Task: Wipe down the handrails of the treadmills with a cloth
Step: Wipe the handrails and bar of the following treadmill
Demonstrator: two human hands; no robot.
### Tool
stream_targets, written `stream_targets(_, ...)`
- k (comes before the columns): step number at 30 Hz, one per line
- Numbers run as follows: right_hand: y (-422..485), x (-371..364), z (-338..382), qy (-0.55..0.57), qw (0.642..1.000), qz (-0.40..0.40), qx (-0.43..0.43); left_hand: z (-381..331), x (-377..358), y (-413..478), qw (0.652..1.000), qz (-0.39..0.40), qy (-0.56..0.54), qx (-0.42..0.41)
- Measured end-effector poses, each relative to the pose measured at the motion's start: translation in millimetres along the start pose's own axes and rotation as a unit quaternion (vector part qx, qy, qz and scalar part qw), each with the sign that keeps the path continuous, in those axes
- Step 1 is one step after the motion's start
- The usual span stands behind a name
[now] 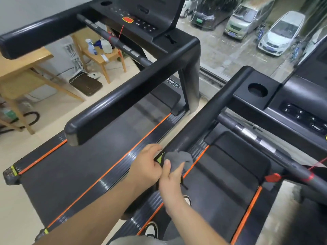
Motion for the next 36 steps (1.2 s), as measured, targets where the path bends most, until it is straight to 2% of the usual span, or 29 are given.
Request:
stream_targets(3,13.4,5.3,-0.2,-0.007,0.999,0.03,-0.039,-5.6,2.6,5.1,0.999,-0.034,-0.003,-0.02)
stream_targets(8,89.7,32.8,40.2,-0.009,0.996,-0.03,-0.087,-27.2,6.5,19.2,0.998,-0.054,0.014,-0.017)
stream_targets(12,143.9,68.9,69.2,0.006,0.995,-0.066,-0.08,-41.1,-2.0,30.0,0.998,-0.057,0.024,0.02)
stream_targets(18,185.5,98.0,85.4,0.054,0.987,-0.1,-0.11,-44.7,-16.2,27.6,0.998,-0.054,0.03,0.022)
stream_targets(24,152.6,82.0,76.3,0.026,0.991,-0.107,-0.073,-18.8,-2.8,-0.6,0.997,-0.06,0.025,0.035)
stream_targets(30,66.9,33.9,49.8,0.005,0.994,-0.103,-0.025,27.4,30.4,-33.3,0.995,-0.074,0.034,0.055)
stream_targets(36,-15.8,-14.3,28.5,-0.08,0.993,-0.075,-0.046,69.8,44.8,-68.5,0.993,-0.095,-0.012,0.067)
Point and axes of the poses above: each hand's wrist, its own y-axis towards the middle knuckle, its own x-axis out of the back of the hand, z = x × y, the point moved 5 cm from there along y, towards the middle knuckle, and after that the axes turned 10 degrees about x, right-handed, at the moved point
